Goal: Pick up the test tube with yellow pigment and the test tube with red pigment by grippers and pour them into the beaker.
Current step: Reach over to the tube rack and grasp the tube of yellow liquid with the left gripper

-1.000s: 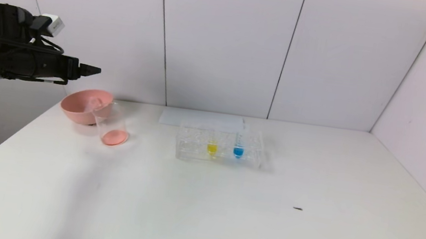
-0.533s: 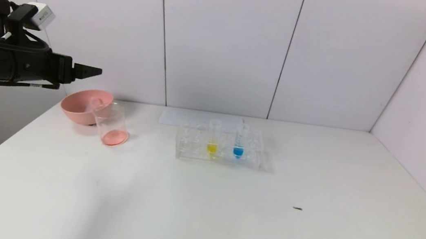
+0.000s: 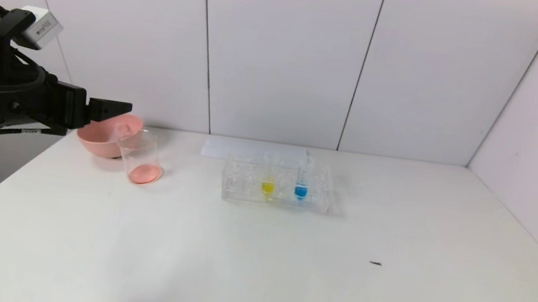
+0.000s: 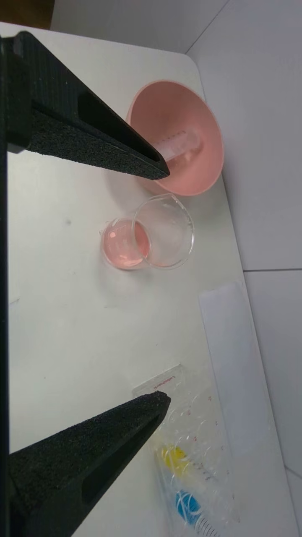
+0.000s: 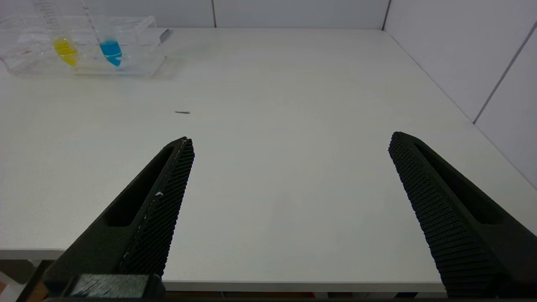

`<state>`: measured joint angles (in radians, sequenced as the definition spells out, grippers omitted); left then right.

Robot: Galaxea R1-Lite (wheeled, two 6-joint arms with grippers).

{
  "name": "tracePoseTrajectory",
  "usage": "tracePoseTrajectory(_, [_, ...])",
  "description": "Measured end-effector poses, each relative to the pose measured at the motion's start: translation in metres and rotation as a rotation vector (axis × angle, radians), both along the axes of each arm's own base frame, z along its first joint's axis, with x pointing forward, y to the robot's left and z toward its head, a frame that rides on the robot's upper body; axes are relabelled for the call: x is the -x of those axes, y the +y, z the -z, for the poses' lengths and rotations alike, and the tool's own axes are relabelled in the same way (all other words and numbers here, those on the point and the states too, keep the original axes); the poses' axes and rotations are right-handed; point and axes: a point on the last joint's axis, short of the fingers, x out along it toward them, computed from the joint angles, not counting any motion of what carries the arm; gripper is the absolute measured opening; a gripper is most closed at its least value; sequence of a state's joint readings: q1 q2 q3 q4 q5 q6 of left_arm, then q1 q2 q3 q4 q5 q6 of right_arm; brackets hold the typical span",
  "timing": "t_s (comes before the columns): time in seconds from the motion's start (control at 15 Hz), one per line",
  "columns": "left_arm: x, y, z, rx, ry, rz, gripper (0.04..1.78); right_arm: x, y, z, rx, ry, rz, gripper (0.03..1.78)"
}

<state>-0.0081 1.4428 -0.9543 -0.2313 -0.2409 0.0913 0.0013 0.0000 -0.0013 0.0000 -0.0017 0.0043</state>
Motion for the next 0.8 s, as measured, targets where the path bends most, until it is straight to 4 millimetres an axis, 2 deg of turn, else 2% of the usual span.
tracePoseTrajectory(0.4, [0.032,-0.015,0.011,0.015,-0.015,0.070,1.76,0.000,0.000,0.000,0.000,0.000,0.000,1.70])
tracePoseTrajectory(0.8, [0.044,-0.027,0.015,0.044,-0.043,0.125,1.76,0.000,0.000,0.000,0.000,0.000,0.000,1.70])
